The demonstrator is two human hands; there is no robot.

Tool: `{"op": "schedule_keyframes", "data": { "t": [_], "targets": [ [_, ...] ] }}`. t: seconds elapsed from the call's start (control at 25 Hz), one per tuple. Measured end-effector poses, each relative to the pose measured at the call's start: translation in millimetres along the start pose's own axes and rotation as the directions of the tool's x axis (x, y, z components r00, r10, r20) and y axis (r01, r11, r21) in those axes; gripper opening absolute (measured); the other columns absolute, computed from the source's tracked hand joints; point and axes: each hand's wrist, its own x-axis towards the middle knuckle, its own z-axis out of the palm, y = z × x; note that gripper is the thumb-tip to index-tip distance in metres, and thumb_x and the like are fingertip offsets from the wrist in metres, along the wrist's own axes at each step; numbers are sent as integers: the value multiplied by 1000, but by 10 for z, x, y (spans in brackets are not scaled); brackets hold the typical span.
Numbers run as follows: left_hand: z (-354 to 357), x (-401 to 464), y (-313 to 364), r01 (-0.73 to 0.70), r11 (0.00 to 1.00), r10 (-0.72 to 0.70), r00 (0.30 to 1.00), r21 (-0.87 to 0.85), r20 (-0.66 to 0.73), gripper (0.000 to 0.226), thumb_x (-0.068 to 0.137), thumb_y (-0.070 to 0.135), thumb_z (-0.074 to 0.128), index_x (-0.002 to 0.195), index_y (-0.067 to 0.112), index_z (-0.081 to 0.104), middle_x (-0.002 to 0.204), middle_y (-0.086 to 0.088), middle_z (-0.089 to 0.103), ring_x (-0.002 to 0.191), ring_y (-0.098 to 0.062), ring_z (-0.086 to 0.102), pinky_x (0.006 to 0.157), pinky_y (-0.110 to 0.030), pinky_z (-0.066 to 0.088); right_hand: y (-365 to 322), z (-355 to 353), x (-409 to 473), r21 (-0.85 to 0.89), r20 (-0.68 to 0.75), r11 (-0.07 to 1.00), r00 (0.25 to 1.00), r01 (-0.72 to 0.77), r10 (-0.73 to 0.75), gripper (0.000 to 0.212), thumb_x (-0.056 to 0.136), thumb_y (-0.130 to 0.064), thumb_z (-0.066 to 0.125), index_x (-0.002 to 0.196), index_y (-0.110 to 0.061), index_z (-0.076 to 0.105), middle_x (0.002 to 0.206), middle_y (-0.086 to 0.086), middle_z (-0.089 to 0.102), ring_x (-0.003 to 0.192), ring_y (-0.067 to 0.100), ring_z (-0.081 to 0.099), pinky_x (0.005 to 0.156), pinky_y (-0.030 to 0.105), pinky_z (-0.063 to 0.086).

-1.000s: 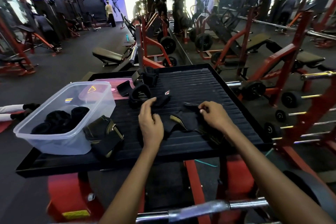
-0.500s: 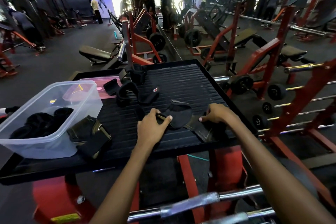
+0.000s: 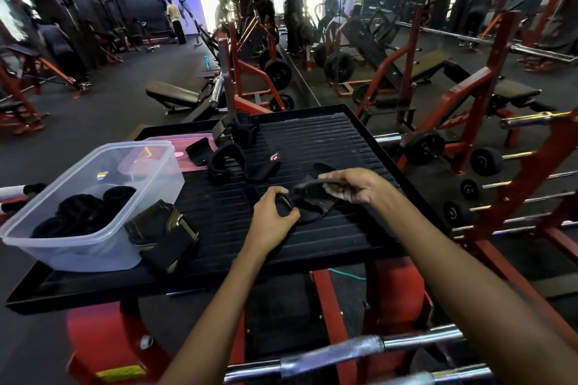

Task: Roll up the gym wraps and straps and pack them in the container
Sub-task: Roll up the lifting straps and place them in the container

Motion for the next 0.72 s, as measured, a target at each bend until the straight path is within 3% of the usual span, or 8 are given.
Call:
{"op": "schedule_keyframes", "data": {
  "t": [0.08, 0.16, 0.32, 0.4, 0.44, 0.52, 0.64, 0.72],
  "targets": [
    [6, 2, 2, 4, 1000, -4, 1000, -15, 8, 34, 78, 18, 68, 108, 23, 52, 110, 3, 59, 94, -10, 55, 81, -19, 39, 69, -41, 28, 304, 16, 951, 998, -64, 62, 37, 91, 14, 21, 117, 17, 47, 126, 30, 51, 120, 36, 55, 84, 31, 55],
    [10, 6, -2, -4, 1000, 4, 1000, -26, 1, 35, 77, 17, 69, 108, 23, 52, 112, 2, 61, 95, -11, 57, 82, -20, 43, 111, -58, 29, 399, 48, 915, 998, -62, 47, 48, 80, 20, 13, 116, 18, 44, 126, 33, 46, 125, 41, 48, 102, 40, 44],
    [9, 14, -7, -19, 1000, 19, 1000, -3, -13, 37, 76, 18, 71, 109, 20, 53, 109, 2, 62, 84, -11, 55, 78, -20, 43, 258, 128, 29, -39, -63, 977, 975, 211, -213, 7, 91, -2, 55, 84, -2, 53, 96, 18, 60, 84, 24, 65, 71, 25, 58],
    [5, 11, -16, -24, 1000, 24, 999, 15, -27, 38, 76, 20, 72, 110, 19, 54, 108, 2, 61, 81, -11, 53, 77, -20, 42, 382, 196, 150, -267, -148, 890, 897, 370, -418, 17, 86, -9, 66, 83, -13, 50, 88, 11, 63, 76, 20, 65, 63, 25, 56],
    [1, 10, -23, -26, 999, 27, 999, 20, -32, 39, 76, 21, 73, 110, 18, 55, 108, 2, 61, 84, -12, 54, 78, -20, 41, 428, 220, 203, -420, -140, 796, 835, 436, -532, 15, 85, -10, 66, 86, -16, 52, 87, 8, 63, 77, 19, 64, 66, 26, 53],
    [-12, 12, -49, -31, 999, 31, 999, 31, -25, 41, 76, 24, 74, 112, 18, 55, 109, 2, 61, 95, -12, 56, 81, -19, 39, 477, 258, 315, -755, 71, 479, 781, 449, -620, 15, 90, -15, 59, 104, -15, 63, 101, 5, 56, 91, 16, 56, 82, 24, 45],
    [-39, 5, -52, 26, 1000, -26, 999, 6, -35, 47, 78, 39, 71, 117, 25, 50, 110, 4, 63, 100, -12, 58, 84, -26, 43, 468, 339, 459, -970, 210, 22, 887, 240, -411, 38, 98, -27, 45, 134, -17, 50, 123, 11, 35, 110, 26, 48, 100, 36, 41],
    [-73, -8, -37, 76, 994, -66, 989, 75, -135, 47, 82, 49, 61, 121, 27, 46, 107, 8, 66, 98, -15, 60, 83, -33, 47, 426, 437, 449, -974, 222, -140, 886, 180, -407, 40, 97, -25, 41, 136, -15, 45, 135, 15, 35, 115, 35, 49, 97, 42, 44]
  ]
}}
